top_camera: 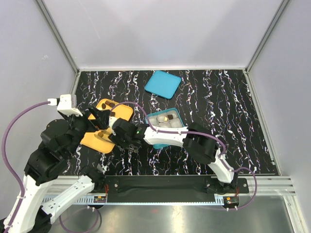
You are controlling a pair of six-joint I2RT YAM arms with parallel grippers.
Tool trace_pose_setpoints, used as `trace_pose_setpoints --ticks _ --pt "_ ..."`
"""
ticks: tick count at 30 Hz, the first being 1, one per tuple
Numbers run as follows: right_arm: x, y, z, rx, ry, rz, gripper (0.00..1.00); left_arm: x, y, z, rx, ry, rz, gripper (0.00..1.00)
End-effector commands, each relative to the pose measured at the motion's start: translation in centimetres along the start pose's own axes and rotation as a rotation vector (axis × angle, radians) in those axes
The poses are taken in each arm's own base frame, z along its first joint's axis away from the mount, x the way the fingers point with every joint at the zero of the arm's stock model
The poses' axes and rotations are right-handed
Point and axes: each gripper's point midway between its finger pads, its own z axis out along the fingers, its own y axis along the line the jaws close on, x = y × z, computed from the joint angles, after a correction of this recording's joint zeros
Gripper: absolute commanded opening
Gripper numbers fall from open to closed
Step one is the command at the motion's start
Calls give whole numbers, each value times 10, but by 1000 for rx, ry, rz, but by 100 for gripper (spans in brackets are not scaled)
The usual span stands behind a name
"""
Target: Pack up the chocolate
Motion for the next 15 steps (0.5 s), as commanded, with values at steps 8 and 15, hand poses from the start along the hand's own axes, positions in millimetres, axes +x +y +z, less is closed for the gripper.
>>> trace_pose_setpoints --ticks 8,15 --pt "-33 9 -16 1 -101 -5 45 -7 0 1 1 -35 0 99" --pt "-52 5 -51 20 -174 18 39 -3 -3 4 9 -22 -5 99"
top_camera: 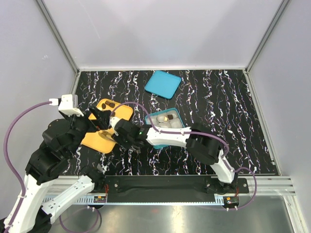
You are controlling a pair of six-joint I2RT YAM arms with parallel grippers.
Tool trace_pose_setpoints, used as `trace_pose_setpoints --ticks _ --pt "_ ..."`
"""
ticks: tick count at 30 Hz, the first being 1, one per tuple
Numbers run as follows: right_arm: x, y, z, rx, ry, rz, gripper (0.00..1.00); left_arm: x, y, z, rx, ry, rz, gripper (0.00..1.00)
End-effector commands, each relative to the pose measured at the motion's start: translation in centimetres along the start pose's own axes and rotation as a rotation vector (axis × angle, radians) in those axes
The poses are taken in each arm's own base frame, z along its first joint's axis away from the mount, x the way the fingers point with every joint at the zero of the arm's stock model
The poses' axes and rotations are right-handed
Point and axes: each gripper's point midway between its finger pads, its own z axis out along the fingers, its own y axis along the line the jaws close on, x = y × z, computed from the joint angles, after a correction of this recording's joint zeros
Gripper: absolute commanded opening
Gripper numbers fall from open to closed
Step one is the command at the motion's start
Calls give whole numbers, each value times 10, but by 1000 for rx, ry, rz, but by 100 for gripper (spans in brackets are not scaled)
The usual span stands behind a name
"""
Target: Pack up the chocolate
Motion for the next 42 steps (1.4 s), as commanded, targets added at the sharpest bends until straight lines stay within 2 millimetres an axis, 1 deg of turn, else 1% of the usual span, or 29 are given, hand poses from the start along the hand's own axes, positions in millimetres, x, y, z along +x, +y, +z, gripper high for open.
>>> trace_pose_setpoints --ticks 1,3,5,6,7,10,11,12,13,14,15,16,17,18,20,21,23,24,28,30,32,37,42 --pt "-57 7 -46 -5 -173 20 38 -7 -4 2 13 -31 -9 99" --pt "-63 6 -59 -5 -196 26 37 -7 -5 3 16 -30 -12 99" --pt "-65 2 -68 0 -206 37 36 -7 -5 3 17 -28 -13 99" --pt "-68 1 -77 -1 -218 44 36 -6 -5 4 15 -23 -12 99" --pt "-70 -5 -82 6 -226 59 36 -6 -6 4 18 -23 -14 99" --pt "-68 -15 -98 29 -218 80 34 -6 -8 4 28 -16 -16 99" --pt "-63 -23 -102 65 -202 83 34 -6 -9 4 30 -15 -16 99" --pt "-63 -29 -111 85 -206 90 34 -6 -9 5 29 -12 -15 99" --pt "-59 -35 -114 104 -195 99 34 -5 -9 5 28 -11 -14 99" --pt "-53 -47 -120 142 -179 114 33 -6 -9 5 28 -14 -17 99" --pt "-49 -53 -129 160 -178 132 33 -5 -9 5 29 -12 -16 99" --pt "-45 -59 -135 175 -173 144 33 -4 -9 6 28 -10 -17 99" --pt "-40 -73 -140 208 -163 168 33 -5 -10 6 31 -10 -19 99" --pt "-33 -79 -150 223 -163 182 33 -3 -10 6 32 -8 -18 99" --pt "-23 -93 -161 256 -156 216 33 -2 -11 8 34 -5 -22 99" --pt "-15 -103 -171 281 -154 236 33 -2 -11 8 35 -5 -22 99" --pt "-4 -114 -180 314 -145 261 33 -1 -11 9 36 -3 -25 99" --pt "3 -123 -188 334 -144 289 33 -1 -12 9 38 -2 -25 99" --pt "20 -138 -198 371 -122 334 33 -1 -13 9 42 0 -28 99" --pt "25 -139 -198 375 -111 339 34 -1 -13 10 44 -1 -30 99" --pt "28 -141 -197 384 -98 345 33 -1 -14 9 47 -1 -33 99" --pt "38 -149 -186 408 -65 362 34 0 -14 8 50 4 -38 99" --pt "41 -152 -181 416 -53 380 36 -2 -12 4 45 -4 -37 99"
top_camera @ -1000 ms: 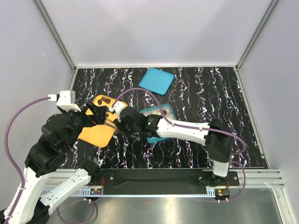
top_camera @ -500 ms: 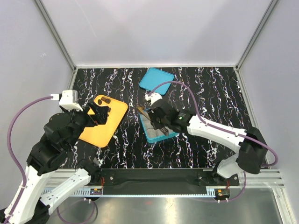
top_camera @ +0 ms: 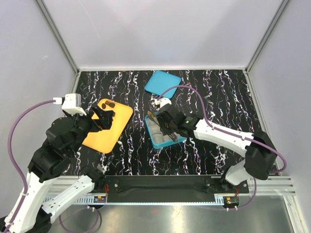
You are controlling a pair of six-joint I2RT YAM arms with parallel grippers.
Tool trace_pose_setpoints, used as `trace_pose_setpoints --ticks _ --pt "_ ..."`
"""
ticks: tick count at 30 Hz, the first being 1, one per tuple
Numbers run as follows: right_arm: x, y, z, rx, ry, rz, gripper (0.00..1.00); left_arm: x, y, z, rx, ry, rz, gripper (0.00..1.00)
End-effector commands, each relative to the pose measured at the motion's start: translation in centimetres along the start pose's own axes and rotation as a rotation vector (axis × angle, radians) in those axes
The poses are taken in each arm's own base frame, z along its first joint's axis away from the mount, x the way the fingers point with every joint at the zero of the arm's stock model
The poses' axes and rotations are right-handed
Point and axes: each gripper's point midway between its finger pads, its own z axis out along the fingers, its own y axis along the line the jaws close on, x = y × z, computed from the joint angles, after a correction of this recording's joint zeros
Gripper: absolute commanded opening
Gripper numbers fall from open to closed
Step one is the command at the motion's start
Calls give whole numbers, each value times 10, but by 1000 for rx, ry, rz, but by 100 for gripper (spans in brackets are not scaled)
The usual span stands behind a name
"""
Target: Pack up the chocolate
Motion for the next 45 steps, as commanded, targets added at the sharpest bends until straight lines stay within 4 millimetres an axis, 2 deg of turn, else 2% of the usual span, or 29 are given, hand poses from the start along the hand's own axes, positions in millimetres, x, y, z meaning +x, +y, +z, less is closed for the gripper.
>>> trace_pose_setpoints --ticks 1,16,22,24,27,31,36,38,39,40,45 --pt "-10 -7 2 37 -31 38 37 -10 -6 -2 27 -34 -19 99" --pt "-9 -11 -3 60 -21 49 47 -7 -8 2 29 -24 -7 99" --pt "-24 -13 -10 74 -51 31 47 3 -6 11 22 1 12 99" --pt "-35 -11 -13 69 -74 25 47 7 -8 16 28 5 20 99" --pt "-49 -6 -13 62 -95 21 48 22 -7 29 10 55 43 99" --pt "-72 13 -10 0 -108 16 48 32 -1 42 -42 103 69 99" --pt "-90 40 8 -102 -133 -16 48 18 -2 52 -1 85 47 99" --pt "-95 55 15 -151 -135 -37 49 20 -2 60 22 121 22 99" --pt "-100 62 18 -169 -156 -44 49 15 9 63 -1 119 -8 99" --pt "-99 72 24 -189 -152 -60 49 19 1 64 54 147 -28 99" --pt "-99 108 47 -252 -158 -140 49 19 5 69 32 161 -52 99"
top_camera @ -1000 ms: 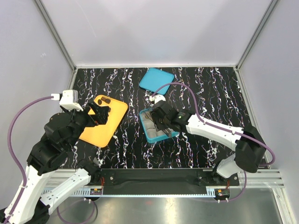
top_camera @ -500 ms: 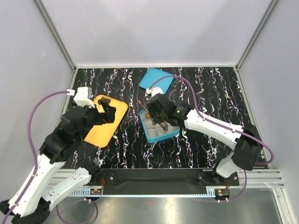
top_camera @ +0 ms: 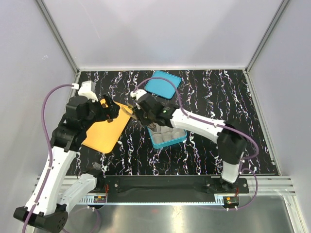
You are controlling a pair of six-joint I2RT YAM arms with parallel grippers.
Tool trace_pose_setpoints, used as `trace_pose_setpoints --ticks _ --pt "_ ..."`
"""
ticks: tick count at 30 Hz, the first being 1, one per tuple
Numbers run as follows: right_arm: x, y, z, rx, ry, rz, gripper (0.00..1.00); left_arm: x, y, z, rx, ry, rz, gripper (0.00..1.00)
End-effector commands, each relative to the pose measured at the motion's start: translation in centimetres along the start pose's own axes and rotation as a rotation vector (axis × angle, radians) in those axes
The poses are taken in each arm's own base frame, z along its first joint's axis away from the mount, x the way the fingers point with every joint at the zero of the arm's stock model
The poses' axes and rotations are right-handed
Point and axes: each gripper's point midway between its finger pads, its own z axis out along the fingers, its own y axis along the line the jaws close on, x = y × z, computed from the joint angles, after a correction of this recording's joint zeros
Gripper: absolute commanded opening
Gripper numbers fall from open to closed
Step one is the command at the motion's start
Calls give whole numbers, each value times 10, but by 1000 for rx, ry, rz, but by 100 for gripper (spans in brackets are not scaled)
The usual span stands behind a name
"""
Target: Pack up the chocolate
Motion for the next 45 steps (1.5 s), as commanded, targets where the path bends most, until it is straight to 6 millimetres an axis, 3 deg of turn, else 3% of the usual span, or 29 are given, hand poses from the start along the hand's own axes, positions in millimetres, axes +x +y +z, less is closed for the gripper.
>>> trace_pose_setpoints --ticks 1,5,13,28,36,38,42,45 --pt "-30 43 14 -112 -90 -73 49 -21 -23 -9 110 -53 -10 99" --pt "-24 57 39 -113 -74 -142 50 -27 -22 -18 109 -90 0 99" --pt "-9 58 81 -92 -43 -182 51 -21 -18 -21 100 -86 4 99" --pt "-3 57 115 -73 -41 -182 52 -20 -20 -20 111 -79 1 99" --pt "-2 54 123 -50 -39 -171 52 -20 -21 -20 115 -76 -1 99" --pt "-2 53 123 -47 -38 -168 47 -20 -22 -21 119 -76 -1 99" --pt "3 50 115 -45 -27 -158 42 -20 -21 -20 115 -75 -1 99" --pt "-2 52 98 -61 -42 -134 39 -20 -21 -20 115 -76 -1 99"
